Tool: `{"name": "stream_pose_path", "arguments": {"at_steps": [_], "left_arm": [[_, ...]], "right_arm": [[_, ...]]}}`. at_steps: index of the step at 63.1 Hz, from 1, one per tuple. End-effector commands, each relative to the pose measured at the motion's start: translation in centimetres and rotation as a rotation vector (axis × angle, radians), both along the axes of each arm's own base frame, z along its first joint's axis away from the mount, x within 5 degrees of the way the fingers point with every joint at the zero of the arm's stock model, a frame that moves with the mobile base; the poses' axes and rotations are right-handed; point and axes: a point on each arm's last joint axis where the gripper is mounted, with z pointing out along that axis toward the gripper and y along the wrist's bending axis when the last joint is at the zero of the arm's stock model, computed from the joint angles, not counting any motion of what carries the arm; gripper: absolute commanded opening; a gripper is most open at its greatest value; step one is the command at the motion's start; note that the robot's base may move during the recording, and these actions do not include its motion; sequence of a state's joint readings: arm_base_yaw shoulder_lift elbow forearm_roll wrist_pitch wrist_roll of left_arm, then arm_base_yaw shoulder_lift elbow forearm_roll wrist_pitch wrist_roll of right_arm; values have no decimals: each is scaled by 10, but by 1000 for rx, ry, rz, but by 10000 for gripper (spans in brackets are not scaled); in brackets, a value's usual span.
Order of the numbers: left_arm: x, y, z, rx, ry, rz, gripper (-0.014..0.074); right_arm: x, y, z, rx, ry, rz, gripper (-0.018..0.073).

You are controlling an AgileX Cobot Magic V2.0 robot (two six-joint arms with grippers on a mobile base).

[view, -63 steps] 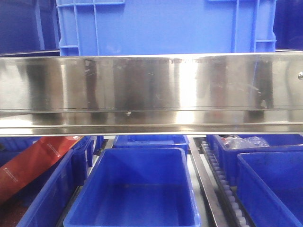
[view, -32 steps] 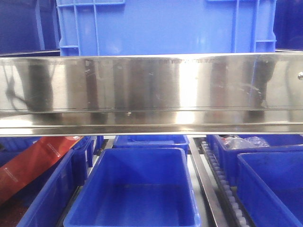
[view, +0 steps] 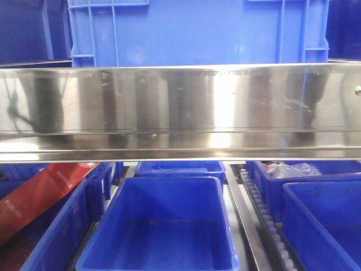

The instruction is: Place cylindrical capacitor in blue bin on shelf

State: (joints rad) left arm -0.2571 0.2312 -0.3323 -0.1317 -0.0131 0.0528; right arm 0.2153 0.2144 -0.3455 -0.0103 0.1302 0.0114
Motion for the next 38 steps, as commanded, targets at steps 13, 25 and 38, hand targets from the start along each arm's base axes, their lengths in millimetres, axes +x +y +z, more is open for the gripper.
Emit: {"name": "stream_pose_path", "arguments": {"at_steps": [13, 25, 38], "left_arm": [[-1, 1, 1, -13, -15, 5, -111], [-1, 1, 1, -13, -15, 5, -111], [-1, 1, 1, -13, -15, 5, -111]], "right_arm": [[7, -15, -61, 93, 1, -227, -168], [9, -16, -85, 96, 43, -236, -168], [8, -16, -87, 99, 15, -238, -168]]}}
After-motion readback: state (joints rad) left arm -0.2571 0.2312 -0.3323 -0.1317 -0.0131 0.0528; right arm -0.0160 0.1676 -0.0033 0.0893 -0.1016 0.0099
